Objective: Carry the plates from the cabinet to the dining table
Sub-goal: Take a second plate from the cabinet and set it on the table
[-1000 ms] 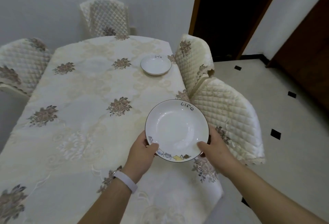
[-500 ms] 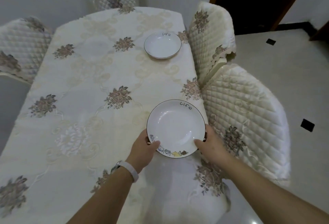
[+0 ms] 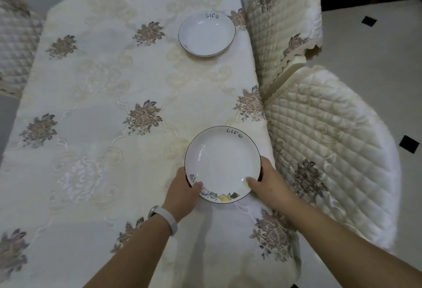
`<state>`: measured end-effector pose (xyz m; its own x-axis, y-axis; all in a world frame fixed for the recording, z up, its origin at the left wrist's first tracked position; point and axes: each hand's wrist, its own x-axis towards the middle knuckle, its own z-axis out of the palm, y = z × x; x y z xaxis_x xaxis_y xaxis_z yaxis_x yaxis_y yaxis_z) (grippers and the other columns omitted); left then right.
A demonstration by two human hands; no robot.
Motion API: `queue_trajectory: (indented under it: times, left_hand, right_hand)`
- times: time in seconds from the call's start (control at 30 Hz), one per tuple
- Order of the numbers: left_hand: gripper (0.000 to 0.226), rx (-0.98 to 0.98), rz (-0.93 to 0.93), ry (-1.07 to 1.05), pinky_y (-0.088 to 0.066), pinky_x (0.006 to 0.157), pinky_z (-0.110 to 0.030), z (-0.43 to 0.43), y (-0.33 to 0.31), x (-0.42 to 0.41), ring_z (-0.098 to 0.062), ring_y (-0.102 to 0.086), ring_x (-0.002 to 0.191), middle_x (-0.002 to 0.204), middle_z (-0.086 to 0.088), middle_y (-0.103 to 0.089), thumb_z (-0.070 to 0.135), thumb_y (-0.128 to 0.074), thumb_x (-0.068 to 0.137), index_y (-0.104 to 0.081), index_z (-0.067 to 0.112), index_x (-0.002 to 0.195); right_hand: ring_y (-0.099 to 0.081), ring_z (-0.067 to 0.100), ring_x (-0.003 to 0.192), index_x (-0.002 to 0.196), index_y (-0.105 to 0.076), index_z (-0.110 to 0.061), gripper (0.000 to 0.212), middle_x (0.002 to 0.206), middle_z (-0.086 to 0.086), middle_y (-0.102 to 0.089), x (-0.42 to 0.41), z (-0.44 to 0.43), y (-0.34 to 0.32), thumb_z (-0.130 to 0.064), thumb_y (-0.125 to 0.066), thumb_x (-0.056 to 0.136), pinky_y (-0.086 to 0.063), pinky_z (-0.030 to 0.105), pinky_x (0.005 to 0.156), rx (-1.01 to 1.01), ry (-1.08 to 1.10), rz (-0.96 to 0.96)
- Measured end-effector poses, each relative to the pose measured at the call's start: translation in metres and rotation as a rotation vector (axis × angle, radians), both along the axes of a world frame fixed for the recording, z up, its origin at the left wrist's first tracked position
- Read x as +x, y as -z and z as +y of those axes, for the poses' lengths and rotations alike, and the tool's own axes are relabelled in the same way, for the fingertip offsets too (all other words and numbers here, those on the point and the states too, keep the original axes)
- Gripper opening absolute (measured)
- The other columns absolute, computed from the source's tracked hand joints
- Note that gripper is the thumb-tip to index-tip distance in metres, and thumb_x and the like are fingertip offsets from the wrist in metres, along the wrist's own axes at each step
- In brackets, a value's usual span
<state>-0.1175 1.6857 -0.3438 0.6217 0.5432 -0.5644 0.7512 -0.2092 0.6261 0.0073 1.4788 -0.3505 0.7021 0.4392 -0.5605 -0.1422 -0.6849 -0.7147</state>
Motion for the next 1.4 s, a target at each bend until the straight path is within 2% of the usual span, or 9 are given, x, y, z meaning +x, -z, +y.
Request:
queue_trajectory:
  times: [0.17,0.37,0.5,0.6,0.7,0.83,1.0,1.2,1.4]
  left_hand:
    - [0.03,-0.012,0.003,0.007,-0.04,0.064,-0.018,0.0,0.001,-0.002,0.001,-0.056,0.082,0.09,0.016,-0.06,0.014,-0.064,0.086,-0.047,0.026,0.108]
    - [0.018,-0.045,-0.021,-0.055,-0.045,0.066,-0.023,0.007,-0.01,-0.007,-0.015,-0.064,0.083,0.087,0.009,-0.067,0.019,-0.064,0.086,-0.059,0.028,0.101]
    - [0.028,0.022,-0.119,-0.064,-0.044,0.073,-0.023,0.015,-0.028,-0.017,-0.014,-0.061,0.09,0.107,0.002,-0.062,0.021,-0.065,0.088,-0.059,0.022,0.116]
    - [0.039,0.191,-0.221,0.104,-0.042,0.088,-0.027,0.021,-0.045,-0.029,-0.016,-0.056,0.105,0.118,0.0,-0.056,0.026,-0.061,0.088,-0.058,0.013,0.124]
    - [0.048,0.406,-0.329,0.331,-0.037,0.093,-0.026,0.019,-0.064,-0.04,-0.02,-0.054,0.112,0.122,-0.004,-0.058,0.038,-0.052,0.082,-0.062,0.012,0.121]
    - [0.05,0.568,-0.411,0.494,-0.045,0.093,-0.034,0.014,-0.082,-0.052,-0.026,-0.057,0.112,0.126,-0.008,-0.061,0.041,-0.046,0.082,-0.065,0.013,0.119]
    - [0.047,0.627,-0.49,0.654,-0.052,0.088,-0.044,0.001,-0.096,-0.066,-0.03,-0.06,0.112,0.124,-0.011,-0.064,0.04,-0.047,0.084,-0.066,0.013,0.118]
    - [0.045,0.678,-0.585,0.826,-0.049,0.09,-0.043,-0.03,-0.114,-0.074,-0.03,-0.062,0.111,0.12,-0.01,-0.066,0.039,-0.047,0.083,-0.067,0.015,0.117]
    - [0.047,0.734,-0.63,0.986,-0.047,0.094,-0.045,-0.075,-0.133,-0.089,-0.03,-0.059,0.115,0.125,-0.008,-0.064,0.042,-0.047,0.086,-0.064,0.018,0.122]
  right_hand:
    - [-0.056,0.016,0.105,0.142,-0.034,-0.021,0.064,0.121,-0.005,-0.058,0.002,0.0,0.003,-0.024,-0.065,0.086,-0.045,0.03,0.082,-0.027,-0.001,0.009]
    - [-0.057,0.016,0.104,0.139,-0.04,-0.019,0.056,0.119,-0.003,-0.06,0.001,0.001,-0.004,-0.024,-0.064,0.088,-0.045,0.029,0.082,-0.024,0.018,0.021]
    - [-0.057,0.009,0.082,0.133,-0.046,-0.019,0.043,0.097,-0.009,-0.058,-0.003,-0.004,-0.015,-0.024,-0.059,0.092,-0.043,0.029,0.072,-0.051,0.052,-0.058]
    - [-0.058,0.011,0.084,0.137,-0.045,-0.02,0.045,0.107,-0.005,-0.055,-0.007,-0.014,-0.029,-0.029,-0.056,0.094,-0.046,0.03,0.071,-0.049,0.126,-0.116]
    - [-0.055,0.013,0.082,0.131,-0.051,-0.019,0.04,0.112,0.0,-0.058,-0.014,-0.025,-0.047,-0.031,-0.055,0.093,-0.046,0.029,0.066,-0.066,0.119,-0.184]
    - [-0.055,0.014,0.107,0.133,-0.054,-0.018,0.039,0.119,-0.007,-0.054,-0.04,-0.034,-0.086,-0.032,-0.054,0.096,-0.046,0.033,0.088,-0.095,0.088,-0.299]
    - [-0.048,0.015,0.122,0.135,-0.053,-0.02,0.043,0.132,-0.006,-0.053,-0.086,-0.052,-0.132,-0.037,-0.055,0.095,-0.042,0.036,0.1,-0.174,-0.04,-0.544]
    - [-0.051,0.024,0.123,0.13,-0.06,-0.016,0.041,0.134,0.003,-0.057,-0.143,-0.085,-0.171,-0.034,-0.06,0.093,-0.041,0.039,0.1,-0.362,-0.154,-0.837]
    - [-0.047,0.019,0.126,0.133,-0.055,-0.024,0.054,0.138,-0.004,-0.053,-0.172,-0.128,-0.187,-0.054,-0.038,0.092,-0.04,0.038,0.099,-0.529,-0.088,-0.857]
